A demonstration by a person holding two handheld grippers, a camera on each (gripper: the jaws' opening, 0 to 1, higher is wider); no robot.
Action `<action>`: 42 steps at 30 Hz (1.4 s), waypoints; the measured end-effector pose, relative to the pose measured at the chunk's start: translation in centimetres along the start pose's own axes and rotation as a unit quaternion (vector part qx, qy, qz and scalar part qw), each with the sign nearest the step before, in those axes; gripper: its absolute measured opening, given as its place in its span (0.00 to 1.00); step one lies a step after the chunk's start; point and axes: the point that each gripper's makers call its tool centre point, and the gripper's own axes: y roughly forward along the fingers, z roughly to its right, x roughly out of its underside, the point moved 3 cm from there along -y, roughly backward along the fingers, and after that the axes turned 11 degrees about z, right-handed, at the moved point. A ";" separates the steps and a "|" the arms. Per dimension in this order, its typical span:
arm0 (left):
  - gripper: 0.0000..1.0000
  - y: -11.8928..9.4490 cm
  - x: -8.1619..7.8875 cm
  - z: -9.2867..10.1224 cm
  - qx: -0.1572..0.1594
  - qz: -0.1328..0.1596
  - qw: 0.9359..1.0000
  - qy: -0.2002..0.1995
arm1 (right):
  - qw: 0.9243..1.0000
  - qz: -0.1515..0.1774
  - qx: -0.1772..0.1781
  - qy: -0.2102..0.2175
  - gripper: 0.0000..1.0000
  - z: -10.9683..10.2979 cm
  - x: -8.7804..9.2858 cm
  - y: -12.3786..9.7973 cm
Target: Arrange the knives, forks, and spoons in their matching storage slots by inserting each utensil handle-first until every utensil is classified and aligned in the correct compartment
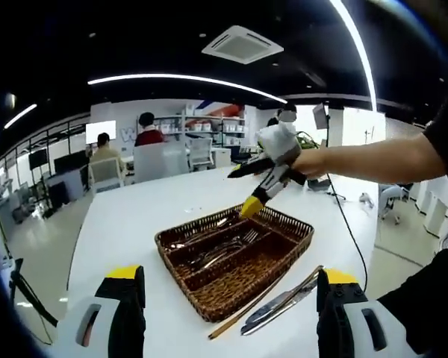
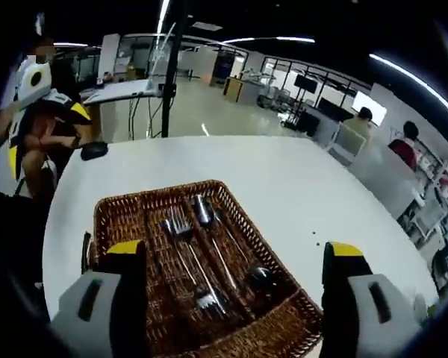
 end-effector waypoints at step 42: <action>1.00 -3.5 0.9 4.7 -0.002 0.033 0.999 0.014 | 0.979 0.119 0.148 0.066 0.99 -14.3 4.3 -23.7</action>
